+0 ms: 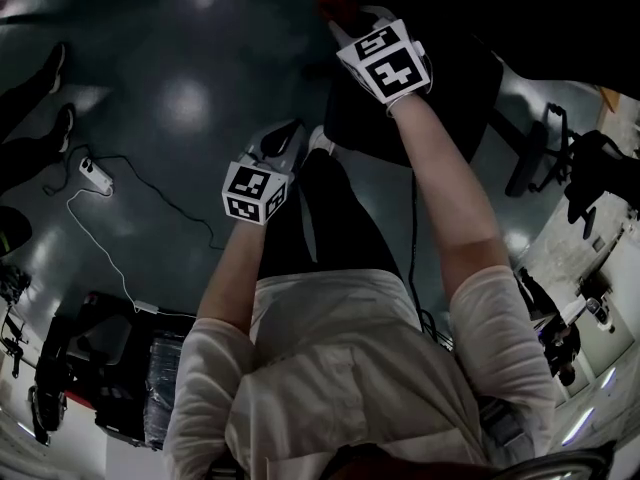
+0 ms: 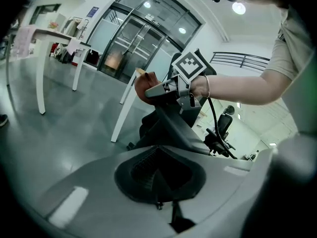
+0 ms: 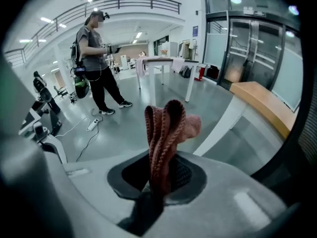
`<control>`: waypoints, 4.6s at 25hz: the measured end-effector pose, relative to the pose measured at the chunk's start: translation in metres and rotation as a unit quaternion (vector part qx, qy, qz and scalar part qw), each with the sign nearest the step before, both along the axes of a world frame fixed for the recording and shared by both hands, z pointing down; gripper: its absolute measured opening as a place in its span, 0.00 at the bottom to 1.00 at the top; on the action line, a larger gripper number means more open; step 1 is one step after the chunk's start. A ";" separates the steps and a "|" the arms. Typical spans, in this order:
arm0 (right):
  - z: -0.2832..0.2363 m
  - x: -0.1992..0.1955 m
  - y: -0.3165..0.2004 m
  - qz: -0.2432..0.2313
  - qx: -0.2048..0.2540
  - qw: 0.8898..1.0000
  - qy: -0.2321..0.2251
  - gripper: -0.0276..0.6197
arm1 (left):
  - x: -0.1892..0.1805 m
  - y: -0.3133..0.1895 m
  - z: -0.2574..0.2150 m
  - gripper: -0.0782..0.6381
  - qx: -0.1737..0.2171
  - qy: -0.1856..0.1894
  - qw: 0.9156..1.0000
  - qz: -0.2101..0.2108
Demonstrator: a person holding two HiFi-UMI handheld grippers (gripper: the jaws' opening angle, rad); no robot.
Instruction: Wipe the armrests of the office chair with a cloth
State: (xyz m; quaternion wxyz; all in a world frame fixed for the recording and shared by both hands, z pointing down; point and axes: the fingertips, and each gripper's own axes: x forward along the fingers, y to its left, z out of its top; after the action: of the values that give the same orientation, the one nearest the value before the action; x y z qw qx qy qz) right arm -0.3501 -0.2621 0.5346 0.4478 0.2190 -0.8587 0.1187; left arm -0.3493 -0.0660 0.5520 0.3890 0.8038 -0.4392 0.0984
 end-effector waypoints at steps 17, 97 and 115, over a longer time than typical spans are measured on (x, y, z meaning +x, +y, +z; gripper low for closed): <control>0.013 -0.022 0.102 -0.070 -0.039 0.992 0.102 0.12 | -0.044 0.019 -0.022 0.13 0.031 -0.003 0.999 0.021; -0.151 0.666 0.314 0.483 0.136 0.844 -0.188 0.12 | 0.509 0.009 -0.191 0.13 0.165 0.028 0.955 0.245; -0.085 0.647 0.107 0.221 0.033 0.961 -0.163 0.12 | 0.526 -0.029 -0.109 0.13 0.059 -0.014 0.996 0.070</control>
State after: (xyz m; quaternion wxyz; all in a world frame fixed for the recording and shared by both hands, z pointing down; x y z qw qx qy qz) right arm 0.2973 -0.1547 0.4501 0.2566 0.3953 -0.8539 0.2208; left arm 0.1767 -0.0955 0.4428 0.3264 0.8527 -0.3926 0.1106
